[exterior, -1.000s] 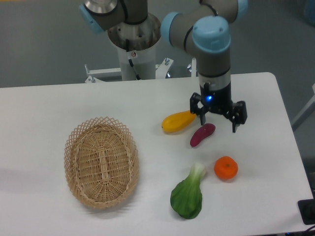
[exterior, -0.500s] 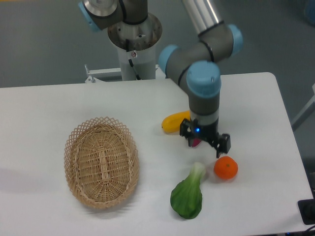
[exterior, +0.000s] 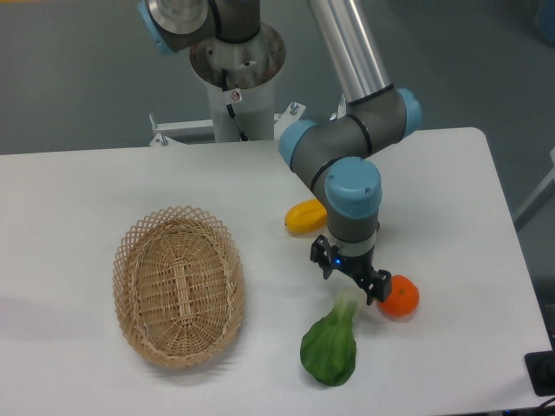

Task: Pick up the green vegetable from the table
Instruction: 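Move the open gripper down toward the green bok choy stem, then close the gripper on the bok choy stem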

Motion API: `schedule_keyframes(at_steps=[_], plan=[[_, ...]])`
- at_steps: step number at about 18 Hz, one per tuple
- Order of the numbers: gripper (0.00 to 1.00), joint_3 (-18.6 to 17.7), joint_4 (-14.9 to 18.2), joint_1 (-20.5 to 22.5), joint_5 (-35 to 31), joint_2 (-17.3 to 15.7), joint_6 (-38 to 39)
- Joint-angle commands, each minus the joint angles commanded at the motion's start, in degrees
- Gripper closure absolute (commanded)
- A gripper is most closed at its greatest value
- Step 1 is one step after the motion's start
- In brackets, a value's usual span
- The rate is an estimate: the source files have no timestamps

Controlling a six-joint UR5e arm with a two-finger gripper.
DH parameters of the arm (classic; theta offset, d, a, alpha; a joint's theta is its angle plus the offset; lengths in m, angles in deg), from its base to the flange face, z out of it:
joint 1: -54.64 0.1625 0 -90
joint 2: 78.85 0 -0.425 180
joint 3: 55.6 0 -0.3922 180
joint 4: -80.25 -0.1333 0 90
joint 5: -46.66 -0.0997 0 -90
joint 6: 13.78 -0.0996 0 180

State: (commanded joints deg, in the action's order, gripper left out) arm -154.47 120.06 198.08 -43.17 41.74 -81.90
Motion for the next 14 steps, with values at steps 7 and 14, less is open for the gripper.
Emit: schedule_keyframes(at_steps=[7, 14], plan=[[0.00, 0.00, -0.88, -0.97, -0.09, 1.23, 0.09], [0.67, 0.79, -0.88, -0.97, -0.09, 0.71, 0.09]])
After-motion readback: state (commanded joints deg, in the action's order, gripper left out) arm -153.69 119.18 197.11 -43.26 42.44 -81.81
